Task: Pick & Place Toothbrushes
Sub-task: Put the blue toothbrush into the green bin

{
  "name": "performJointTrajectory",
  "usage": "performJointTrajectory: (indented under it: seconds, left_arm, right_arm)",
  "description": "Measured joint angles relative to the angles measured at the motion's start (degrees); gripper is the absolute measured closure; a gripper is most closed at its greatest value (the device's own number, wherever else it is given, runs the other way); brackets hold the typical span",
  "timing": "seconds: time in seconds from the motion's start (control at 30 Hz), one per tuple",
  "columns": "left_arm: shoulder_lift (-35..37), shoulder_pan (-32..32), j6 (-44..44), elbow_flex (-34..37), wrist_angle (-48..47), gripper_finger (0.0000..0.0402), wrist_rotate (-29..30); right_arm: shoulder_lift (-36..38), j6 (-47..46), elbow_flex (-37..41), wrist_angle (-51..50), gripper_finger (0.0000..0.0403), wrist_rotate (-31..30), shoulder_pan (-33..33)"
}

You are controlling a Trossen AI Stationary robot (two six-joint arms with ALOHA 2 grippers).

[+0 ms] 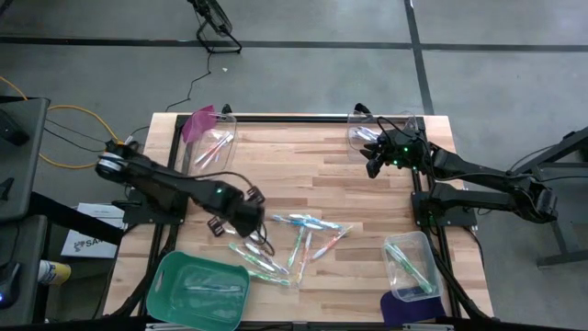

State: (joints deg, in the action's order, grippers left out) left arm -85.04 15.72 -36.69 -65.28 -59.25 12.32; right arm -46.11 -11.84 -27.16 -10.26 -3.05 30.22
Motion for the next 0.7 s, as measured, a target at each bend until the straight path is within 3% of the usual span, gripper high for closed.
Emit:
performJointTrajectory:
  seconds: [0.3,0.7]
  left_arm:
    - [6.8,10.52,19.78,-0.02,-0.9,0.0392,0.12]
    - [7.74,23.05,37.2,-0.03,1.2,0.0387,-2.97]
  right_arm:
    - [0.0,-0.37,0.0,-0.1,0.029,0.17,0.0]
    - [0.0,-0.59,0.0,-0.09,0.029,0.17,0.0]
